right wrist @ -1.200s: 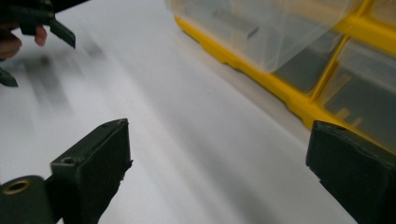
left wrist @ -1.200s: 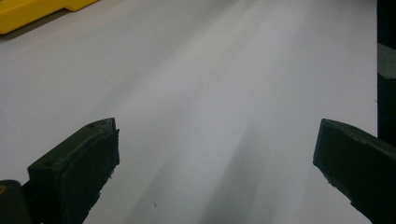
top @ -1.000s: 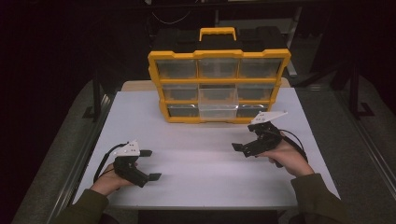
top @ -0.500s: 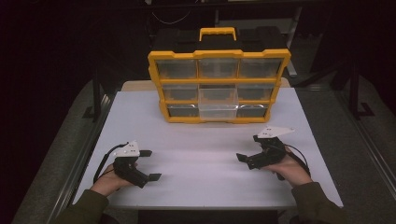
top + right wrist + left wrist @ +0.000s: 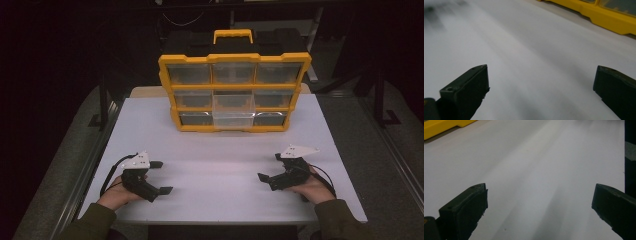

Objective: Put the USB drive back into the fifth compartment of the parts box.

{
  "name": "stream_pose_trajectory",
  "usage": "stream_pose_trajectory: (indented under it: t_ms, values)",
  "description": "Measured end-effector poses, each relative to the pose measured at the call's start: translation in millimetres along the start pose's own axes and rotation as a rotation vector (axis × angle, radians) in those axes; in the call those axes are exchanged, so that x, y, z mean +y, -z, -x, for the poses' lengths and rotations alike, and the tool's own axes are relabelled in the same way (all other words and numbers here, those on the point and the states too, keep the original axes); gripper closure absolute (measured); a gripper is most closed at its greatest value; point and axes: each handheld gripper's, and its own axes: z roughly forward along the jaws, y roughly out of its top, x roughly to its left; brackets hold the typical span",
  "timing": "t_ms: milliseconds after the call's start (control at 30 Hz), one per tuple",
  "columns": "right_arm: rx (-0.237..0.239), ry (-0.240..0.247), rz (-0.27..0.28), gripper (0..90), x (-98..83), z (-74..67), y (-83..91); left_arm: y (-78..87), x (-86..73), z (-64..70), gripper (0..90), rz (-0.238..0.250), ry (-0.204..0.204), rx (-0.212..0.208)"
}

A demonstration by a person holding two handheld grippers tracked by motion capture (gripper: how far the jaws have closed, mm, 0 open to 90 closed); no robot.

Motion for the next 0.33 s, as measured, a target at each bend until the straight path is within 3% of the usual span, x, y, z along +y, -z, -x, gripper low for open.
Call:
stream_pose_trajectory:
  t_ms: [333]
  values:
    - [0.007, 0.015, -0.03, 0.0, -7.3, 0.2, -1.7, -1.4, -0.7, -0.6, 0.0, -0.013, 0.004, -0.001]
